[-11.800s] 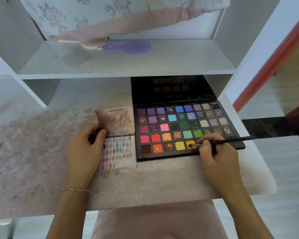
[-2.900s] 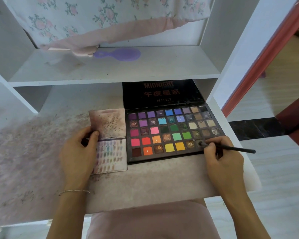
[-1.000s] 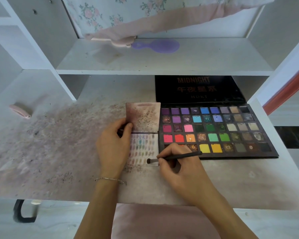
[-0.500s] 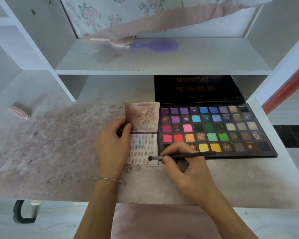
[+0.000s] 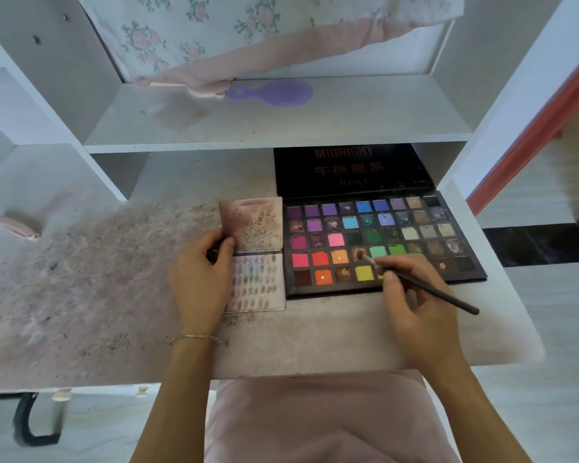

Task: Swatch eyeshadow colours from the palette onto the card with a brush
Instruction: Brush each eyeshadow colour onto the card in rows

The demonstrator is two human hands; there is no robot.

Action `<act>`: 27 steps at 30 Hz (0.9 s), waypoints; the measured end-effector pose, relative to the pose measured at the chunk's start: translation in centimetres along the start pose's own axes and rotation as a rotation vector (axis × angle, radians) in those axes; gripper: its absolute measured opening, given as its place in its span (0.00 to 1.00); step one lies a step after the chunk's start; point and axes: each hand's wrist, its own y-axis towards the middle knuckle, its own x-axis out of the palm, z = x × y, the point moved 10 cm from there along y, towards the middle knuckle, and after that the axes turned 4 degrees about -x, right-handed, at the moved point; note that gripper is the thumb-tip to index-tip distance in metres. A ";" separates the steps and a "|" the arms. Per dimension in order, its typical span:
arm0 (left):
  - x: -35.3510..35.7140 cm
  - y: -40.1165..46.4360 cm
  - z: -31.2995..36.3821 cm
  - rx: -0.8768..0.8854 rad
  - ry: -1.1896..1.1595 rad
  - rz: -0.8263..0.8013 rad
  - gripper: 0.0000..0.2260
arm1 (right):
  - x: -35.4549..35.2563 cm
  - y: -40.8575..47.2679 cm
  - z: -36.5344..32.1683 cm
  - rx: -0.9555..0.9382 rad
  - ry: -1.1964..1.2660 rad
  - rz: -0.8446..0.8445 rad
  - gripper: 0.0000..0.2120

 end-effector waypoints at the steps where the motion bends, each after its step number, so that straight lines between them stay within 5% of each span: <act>1: 0.0 0.0 0.0 -0.001 0.004 -0.002 0.11 | -0.8 -0.1 0.1 0.004 -0.037 0.017 0.13; 6: -0.1 -0.1 0.1 0.009 0.034 -0.009 0.11 | -5.5 -0.6 1.2 0.082 -0.192 0.196 0.07; 10: 0.0 -0.2 0.2 0.014 0.044 -0.022 0.12 | -8.9 -1.2 2.9 0.222 -0.256 0.364 0.15; 27: 0.0 -0.3 0.4 0.035 0.059 -0.018 0.11 | -9.0 -1.5 5.2 0.319 -0.327 0.300 0.06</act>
